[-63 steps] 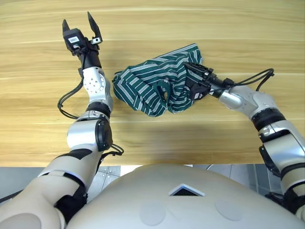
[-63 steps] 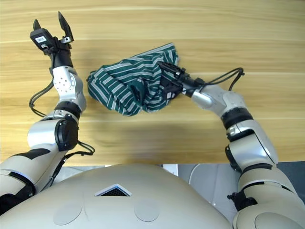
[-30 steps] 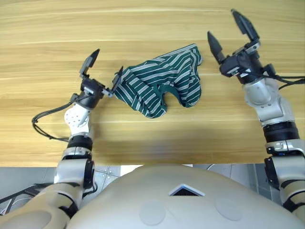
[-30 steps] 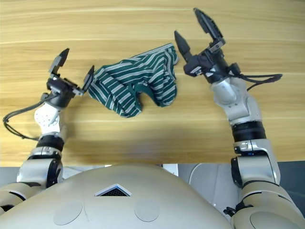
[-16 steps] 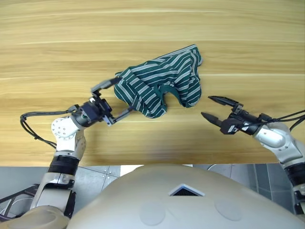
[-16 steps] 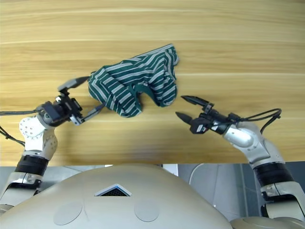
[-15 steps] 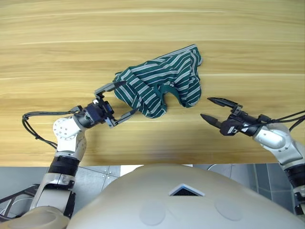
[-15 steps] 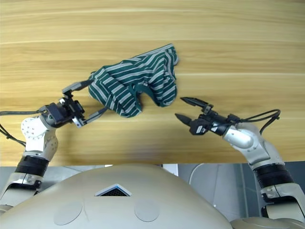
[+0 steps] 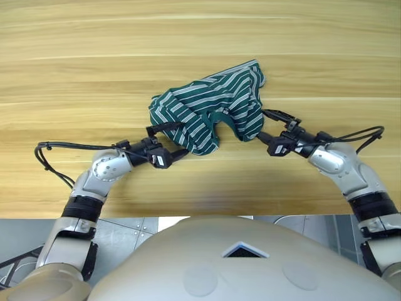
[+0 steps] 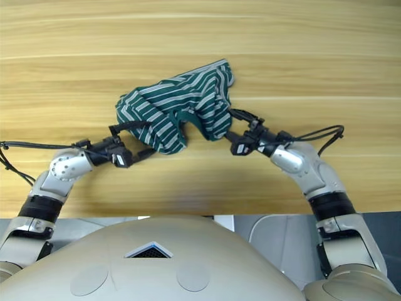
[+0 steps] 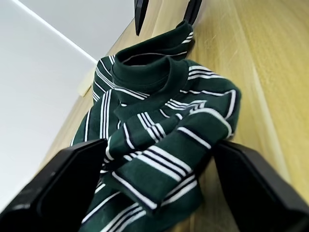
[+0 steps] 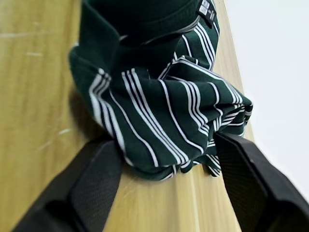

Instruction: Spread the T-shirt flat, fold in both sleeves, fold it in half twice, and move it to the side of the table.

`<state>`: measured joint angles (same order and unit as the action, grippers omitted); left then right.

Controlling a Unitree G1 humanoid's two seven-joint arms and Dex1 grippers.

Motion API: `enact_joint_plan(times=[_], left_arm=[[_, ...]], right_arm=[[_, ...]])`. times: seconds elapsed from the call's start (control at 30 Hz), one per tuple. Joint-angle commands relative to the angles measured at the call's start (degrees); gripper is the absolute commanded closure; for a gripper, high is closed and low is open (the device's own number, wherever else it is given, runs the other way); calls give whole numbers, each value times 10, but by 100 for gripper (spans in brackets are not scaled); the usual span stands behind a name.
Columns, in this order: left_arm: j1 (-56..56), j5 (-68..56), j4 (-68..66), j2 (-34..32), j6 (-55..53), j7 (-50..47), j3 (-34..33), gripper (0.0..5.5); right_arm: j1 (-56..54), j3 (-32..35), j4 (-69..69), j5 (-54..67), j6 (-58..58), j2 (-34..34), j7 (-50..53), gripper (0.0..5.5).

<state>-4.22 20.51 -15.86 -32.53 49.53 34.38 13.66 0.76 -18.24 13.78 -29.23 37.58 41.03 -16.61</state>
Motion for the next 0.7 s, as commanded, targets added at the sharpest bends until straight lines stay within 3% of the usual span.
enact_joint_plan(times=[0.03, 0.4, 0.7], left_arm=[[-19, 16, 25, -18, -9, 2, 24, 150], [-40, 43, 104, -26, -25, -20, 47, 150], [4, 131, 74, -17, -60, -99, 47, 147]], right_arm=[[25, -24, 14, -37, -19, 4, -15, 225], [14, -42, 22, -48, -13, 2, -18, 225], [-18, -67, 57, -53, 1, -8, -11, 388]])
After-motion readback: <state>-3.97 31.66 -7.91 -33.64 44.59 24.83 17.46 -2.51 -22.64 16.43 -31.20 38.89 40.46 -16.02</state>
